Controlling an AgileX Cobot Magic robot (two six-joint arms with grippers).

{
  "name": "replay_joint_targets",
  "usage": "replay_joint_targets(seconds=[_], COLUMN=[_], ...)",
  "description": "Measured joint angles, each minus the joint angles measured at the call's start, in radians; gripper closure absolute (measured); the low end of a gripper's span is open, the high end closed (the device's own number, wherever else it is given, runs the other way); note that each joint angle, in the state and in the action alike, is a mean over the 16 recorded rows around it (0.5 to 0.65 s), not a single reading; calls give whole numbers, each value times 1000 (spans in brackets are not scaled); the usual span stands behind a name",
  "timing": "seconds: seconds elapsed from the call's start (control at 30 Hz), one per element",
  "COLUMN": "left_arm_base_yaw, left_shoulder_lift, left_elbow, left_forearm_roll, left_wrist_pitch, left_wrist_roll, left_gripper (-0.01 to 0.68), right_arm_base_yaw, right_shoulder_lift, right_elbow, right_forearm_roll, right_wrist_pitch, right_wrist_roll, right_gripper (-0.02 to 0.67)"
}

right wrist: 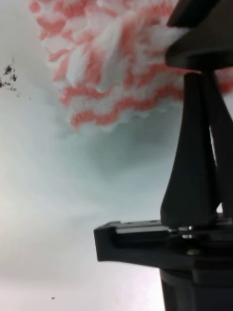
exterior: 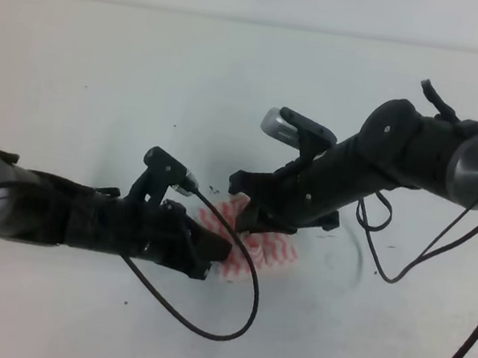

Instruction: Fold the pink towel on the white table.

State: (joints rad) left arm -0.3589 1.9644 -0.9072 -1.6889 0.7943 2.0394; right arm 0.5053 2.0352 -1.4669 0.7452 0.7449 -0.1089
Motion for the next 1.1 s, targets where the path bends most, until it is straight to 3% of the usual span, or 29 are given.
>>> replay_joint_targets(seconds=[0.9,1.1], left_arm_base_yaw=[1,1], left_shoulder_lift=[16,12], left_elbow=[-2,-1], left_forearm_roll=[5,0], left_wrist_pitch=[23,31], left_wrist_roll=[-11,-11], left_gripper=[677,677], right_arm_base_yaw=[20,21], right_shoulder_lift=[36,37], right_elbow=[0,0], right_forearm_roll=[22,22], right_wrist_pitch=[-15,-19], right_wrist_roll=[-28,-34], right_gripper=[664,622])
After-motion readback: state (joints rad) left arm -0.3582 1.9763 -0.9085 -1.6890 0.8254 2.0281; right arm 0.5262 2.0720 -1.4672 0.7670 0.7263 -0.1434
